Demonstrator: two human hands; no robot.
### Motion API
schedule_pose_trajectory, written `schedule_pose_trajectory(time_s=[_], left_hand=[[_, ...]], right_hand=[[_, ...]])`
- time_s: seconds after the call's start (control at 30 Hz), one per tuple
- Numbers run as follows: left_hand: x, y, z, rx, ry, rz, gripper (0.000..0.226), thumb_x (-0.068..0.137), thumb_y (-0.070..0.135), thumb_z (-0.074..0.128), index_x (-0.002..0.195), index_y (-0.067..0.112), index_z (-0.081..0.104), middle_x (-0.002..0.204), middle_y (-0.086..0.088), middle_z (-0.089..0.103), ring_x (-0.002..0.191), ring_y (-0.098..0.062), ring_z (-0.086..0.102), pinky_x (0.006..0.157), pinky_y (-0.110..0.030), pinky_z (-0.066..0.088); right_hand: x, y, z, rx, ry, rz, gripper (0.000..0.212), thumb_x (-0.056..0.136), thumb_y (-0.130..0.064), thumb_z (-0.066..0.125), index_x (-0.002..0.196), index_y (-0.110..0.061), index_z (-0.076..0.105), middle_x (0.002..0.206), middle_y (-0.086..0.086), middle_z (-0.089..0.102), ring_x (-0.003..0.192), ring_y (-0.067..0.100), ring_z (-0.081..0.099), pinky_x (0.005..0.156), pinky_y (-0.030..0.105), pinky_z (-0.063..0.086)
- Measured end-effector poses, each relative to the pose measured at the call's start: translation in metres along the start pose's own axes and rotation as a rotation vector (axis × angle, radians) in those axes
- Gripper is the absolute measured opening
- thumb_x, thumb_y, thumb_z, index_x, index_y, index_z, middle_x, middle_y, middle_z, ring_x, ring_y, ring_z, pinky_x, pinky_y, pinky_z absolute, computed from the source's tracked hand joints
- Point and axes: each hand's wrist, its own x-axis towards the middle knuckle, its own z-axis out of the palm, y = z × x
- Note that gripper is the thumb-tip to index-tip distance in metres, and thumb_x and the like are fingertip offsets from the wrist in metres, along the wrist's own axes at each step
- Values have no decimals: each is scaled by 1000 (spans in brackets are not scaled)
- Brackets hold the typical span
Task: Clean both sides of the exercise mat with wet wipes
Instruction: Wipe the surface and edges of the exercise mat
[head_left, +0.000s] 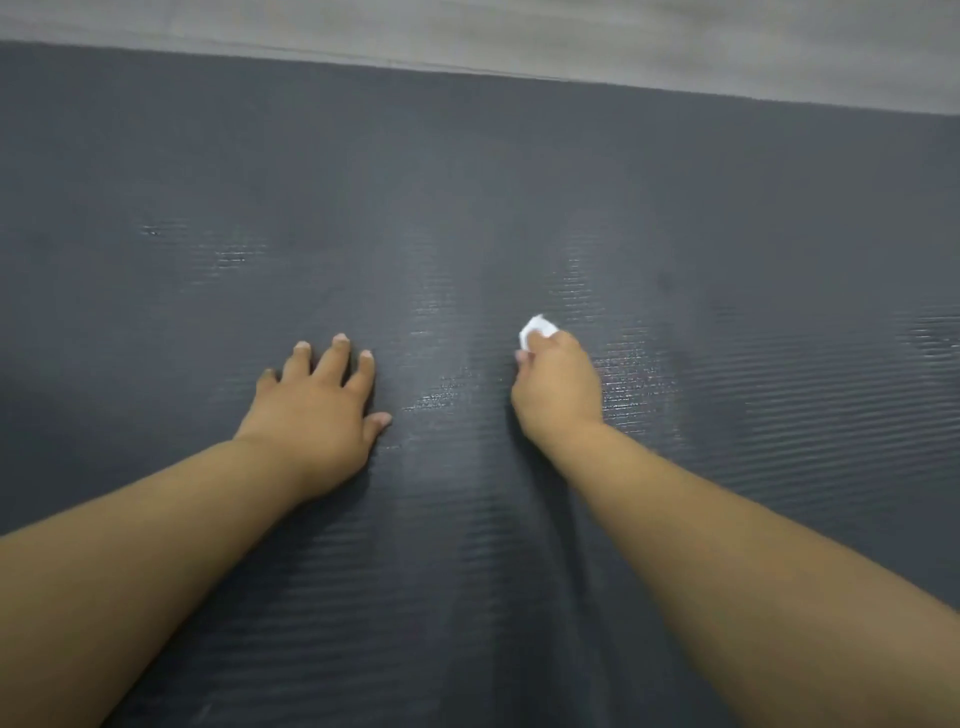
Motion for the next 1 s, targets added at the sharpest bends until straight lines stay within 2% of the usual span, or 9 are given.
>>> schedule_pose_trajectory(time_s=[0.1, 0.17, 0.33, 0.47, 0.6, 0.67, 0.73, 0.9, 1.0], left_hand=[[1, 2, 1, -15, -2, -12, 66, 96, 54, 22, 150, 21, 2, 157, -3, -6, 143, -35, 3, 115, -47, 19], [3, 1, 0, -20, -26, -11, 65, 97, 52, 23, 151, 21, 3, 158, -3, -6, 143, -35, 4, 115, -47, 19], [2, -2, 4, 27, -95, 20, 63, 99, 49, 22, 151, 23, -2, 157, -4, -11, 143, -37, 3, 115, -47, 18], [4, 0, 5, 69, -93, 23, 62, 99, 47, 21, 151, 21, 0, 157, -6, -8, 142, -40, 7, 115, -47, 19], [7, -2, -8, 80, -110, 53, 59, 99, 47, 23, 150, 22, 9, 157, -6, 5, 138, -35, 23, 113, -42, 27], [10, -6, -14, 109, -91, 94, 56, 98, 47, 25, 149, 24, 18, 152, -3, 18, 130, -31, 36, 108, -40, 34], [12, -10, -18, 141, -76, 125, 51, 98, 46, 25, 145, 27, 27, 145, 0, 29, 122, -28, 44, 102, -39, 40], [20, -8, -23, 236, 1, 161, 43, 98, 44, 25, 129, 25, 48, 126, 1, 45, 105, -26, 55, 91, -36, 47], [20, -4, -20, 249, 13, 138, 43, 98, 42, 26, 129, 21, 47, 126, -2, 44, 104, -26, 56, 86, -33, 47]], right_hand=[[-43, -26, 20, 85, -67, -520, 25, 86, -13, 50, 104, -3, 63, 89, 14, 60, 75, 34, 58, 62, 33, 49], [-46, -21, 14, 19, -166, -741, 22, 85, -14, 55, 104, -6, 62, 82, 11, 54, 70, 31, 54, 58, 29, 37], [-1, 54, -26, -159, -113, -335, 35, 94, -15, 44, 128, -14, 50, 123, 13, 48, 103, 33, 53, 83, 34, 43], [11, 69, -37, -99, -70, 167, 35, 85, 1, 40, 114, -13, 52, 127, 15, 42, 96, 32, 52, 79, 29, 39], [-14, 5, 6, -17, -227, -324, 42, 88, -6, 43, 128, -18, 48, 138, 8, 40, 121, 29, 47, 101, 30, 38], [-23, -21, 15, -24, -364, -666, 42, 90, -12, 46, 132, -20, 45, 131, 6, 44, 115, 28, 49, 89, 30, 41], [-2, -17, 10, -35, -248, -796, 38, 90, -10, 49, 126, -20, 54, 118, 8, 52, 102, 22, 49, 76, 26, 36], [72, 40, -13, -27, 19, 112, 44, 89, -3, 42, 127, -20, 56, 133, 7, 41, 110, 28, 54, 97, 30, 40], [70, 9, -6, -55, 10, 113, 33, 83, 2, 41, 107, -15, 55, 117, 8, 44, 90, 27, 53, 80, 29, 41]])
